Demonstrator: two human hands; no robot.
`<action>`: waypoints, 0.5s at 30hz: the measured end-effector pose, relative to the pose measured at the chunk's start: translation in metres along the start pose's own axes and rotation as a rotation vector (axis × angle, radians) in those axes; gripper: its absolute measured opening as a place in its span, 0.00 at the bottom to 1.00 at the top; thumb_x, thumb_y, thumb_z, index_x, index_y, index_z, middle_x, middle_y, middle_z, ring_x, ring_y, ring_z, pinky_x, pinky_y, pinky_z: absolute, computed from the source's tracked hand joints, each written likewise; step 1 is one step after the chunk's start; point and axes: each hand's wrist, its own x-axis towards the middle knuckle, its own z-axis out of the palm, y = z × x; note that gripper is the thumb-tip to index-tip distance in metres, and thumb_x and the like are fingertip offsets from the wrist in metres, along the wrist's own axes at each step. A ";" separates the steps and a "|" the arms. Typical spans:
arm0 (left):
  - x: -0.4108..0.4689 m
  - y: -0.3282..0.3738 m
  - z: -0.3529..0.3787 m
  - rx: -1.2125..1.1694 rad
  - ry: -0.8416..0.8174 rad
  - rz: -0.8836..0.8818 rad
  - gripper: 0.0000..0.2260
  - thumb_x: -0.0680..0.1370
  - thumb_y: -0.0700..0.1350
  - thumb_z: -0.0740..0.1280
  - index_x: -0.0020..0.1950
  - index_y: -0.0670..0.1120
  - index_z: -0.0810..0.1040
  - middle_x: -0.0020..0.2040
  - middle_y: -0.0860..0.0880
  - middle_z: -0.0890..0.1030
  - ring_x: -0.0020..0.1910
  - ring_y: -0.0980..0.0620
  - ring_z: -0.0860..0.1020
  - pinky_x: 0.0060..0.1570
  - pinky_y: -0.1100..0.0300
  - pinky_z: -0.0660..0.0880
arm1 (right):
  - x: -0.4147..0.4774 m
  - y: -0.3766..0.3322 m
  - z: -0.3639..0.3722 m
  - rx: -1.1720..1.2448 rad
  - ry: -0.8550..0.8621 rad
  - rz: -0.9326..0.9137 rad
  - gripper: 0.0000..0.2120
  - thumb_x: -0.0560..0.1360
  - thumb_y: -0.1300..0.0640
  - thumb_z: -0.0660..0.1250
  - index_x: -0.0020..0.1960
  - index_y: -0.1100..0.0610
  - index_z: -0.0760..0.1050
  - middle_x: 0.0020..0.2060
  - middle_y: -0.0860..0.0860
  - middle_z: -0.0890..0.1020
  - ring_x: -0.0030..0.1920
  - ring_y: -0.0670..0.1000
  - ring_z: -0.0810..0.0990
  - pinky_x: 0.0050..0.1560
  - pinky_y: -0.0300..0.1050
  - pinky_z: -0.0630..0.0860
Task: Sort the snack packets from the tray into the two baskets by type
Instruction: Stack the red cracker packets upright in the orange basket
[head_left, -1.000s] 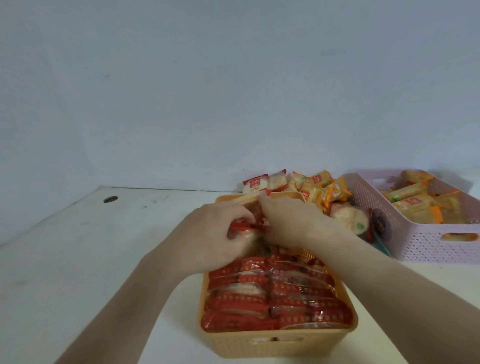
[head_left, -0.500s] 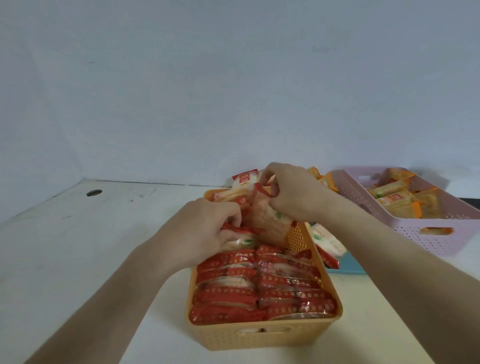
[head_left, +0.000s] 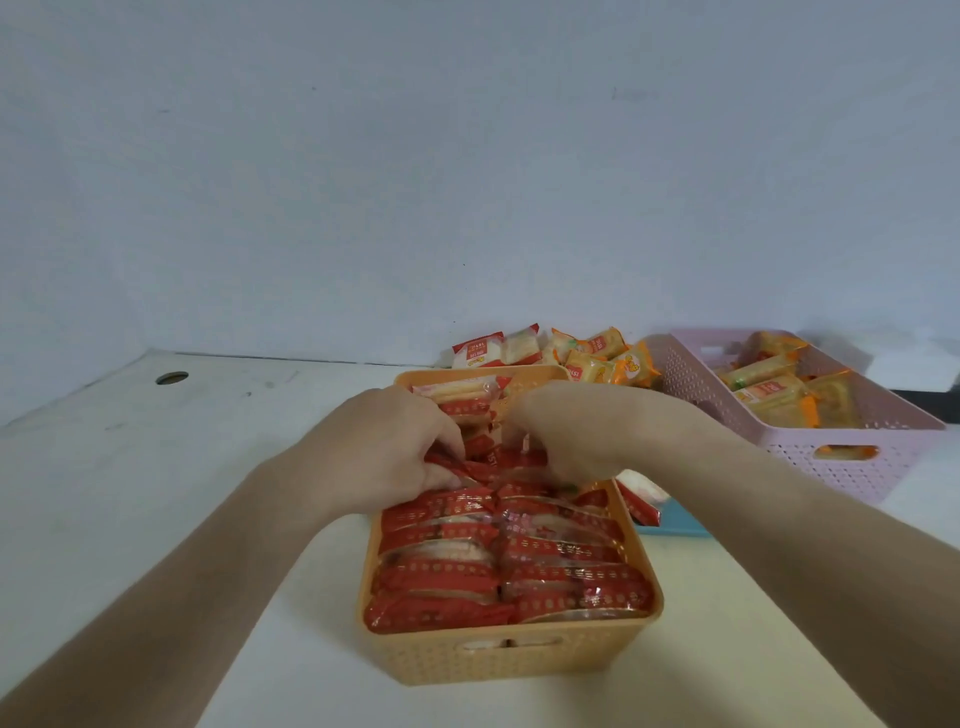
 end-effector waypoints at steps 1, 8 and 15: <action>0.000 0.000 0.000 0.012 0.014 -0.006 0.11 0.75 0.59 0.68 0.55 0.59 0.81 0.49 0.60 0.81 0.48 0.57 0.75 0.49 0.60 0.73 | 0.000 0.000 0.001 -0.020 0.002 0.007 0.19 0.76 0.63 0.64 0.65 0.51 0.75 0.49 0.46 0.79 0.51 0.52 0.79 0.51 0.45 0.79; -0.003 0.003 0.000 0.094 -0.042 -0.023 0.11 0.78 0.56 0.63 0.54 0.57 0.81 0.48 0.56 0.82 0.48 0.54 0.78 0.48 0.55 0.75 | -0.003 -0.004 0.014 -0.183 0.246 0.025 0.16 0.73 0.64 0.62 0.58 0.52 0.77 0.49 0.51 0.80 0.49 0.56 0.80 0.45 0.53 0.80; -0.004 0.001 -0.004 -0.042 -0.177 -0.024 0.12 0.81 0.49 0.60 0.61 0.57 0.80 0.57 0.58 0.79 0.54 0.57 0.75 0.55 0.60 0.73 | -0.003 0.005 0.019 -0.149 0.197 0.018 0.16 0.76 0.63 0.62 0.60 0.49 0.76 0.53 0.48 0.81 0.52 0.53 0.79 0.48 0.48 0.79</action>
